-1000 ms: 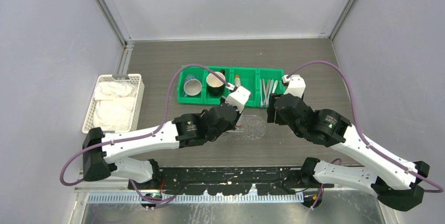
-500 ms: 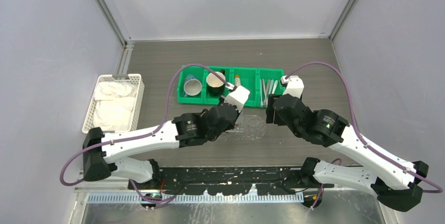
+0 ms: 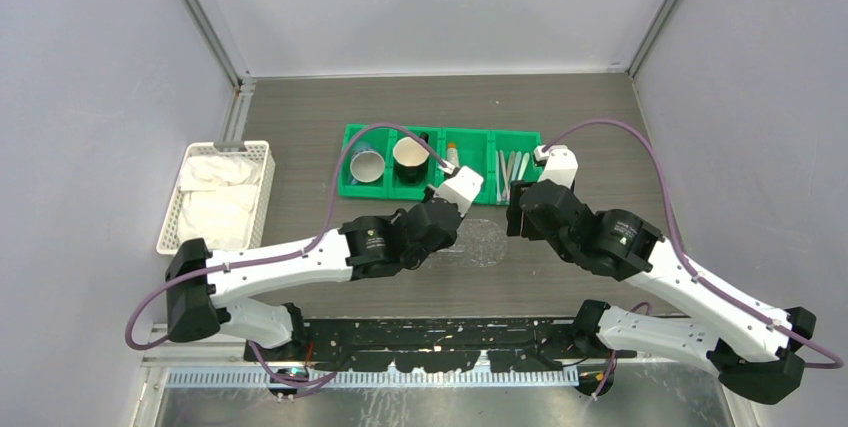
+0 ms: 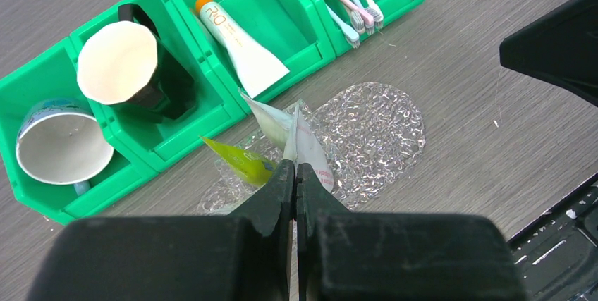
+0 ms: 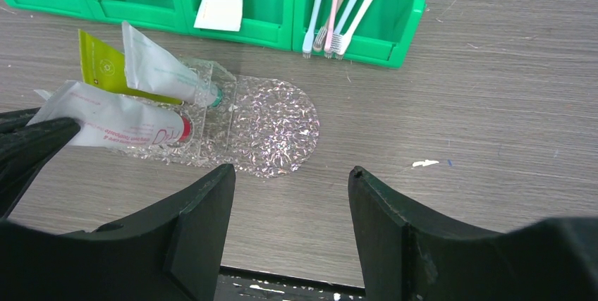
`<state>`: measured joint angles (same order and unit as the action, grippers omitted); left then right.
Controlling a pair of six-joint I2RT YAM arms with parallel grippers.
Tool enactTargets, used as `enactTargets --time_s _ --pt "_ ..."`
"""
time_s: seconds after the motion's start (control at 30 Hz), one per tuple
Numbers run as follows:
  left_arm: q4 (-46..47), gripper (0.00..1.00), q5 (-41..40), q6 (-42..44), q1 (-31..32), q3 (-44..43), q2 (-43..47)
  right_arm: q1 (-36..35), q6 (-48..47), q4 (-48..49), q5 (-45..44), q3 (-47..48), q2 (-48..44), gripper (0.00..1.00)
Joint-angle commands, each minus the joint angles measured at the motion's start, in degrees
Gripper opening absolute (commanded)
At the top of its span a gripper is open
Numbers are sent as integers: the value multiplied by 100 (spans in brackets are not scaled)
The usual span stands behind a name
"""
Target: Prepare toiletry sets of a toothbrush and toothpaste on the tray
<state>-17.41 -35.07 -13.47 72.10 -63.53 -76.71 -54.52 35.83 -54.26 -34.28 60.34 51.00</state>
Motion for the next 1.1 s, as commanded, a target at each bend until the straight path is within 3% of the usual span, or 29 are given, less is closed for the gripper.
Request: enactTargets --time_s 0.0,0.63,0.8,1.07 --pt "497 1 -125 -93 -20 -41 42 53 -92 227 8 -13 -78 65" --pt "621 1 -157 -469 -20 335 44 143 -178 368 142 -118 -26 66" --pt "637 16 -153 -504 -20 409 50 165 -188 405 180 -140 -12 66" --pt "699 25 -300 -551 -20 448 70 209 -173 459 238 -224 -3 66"
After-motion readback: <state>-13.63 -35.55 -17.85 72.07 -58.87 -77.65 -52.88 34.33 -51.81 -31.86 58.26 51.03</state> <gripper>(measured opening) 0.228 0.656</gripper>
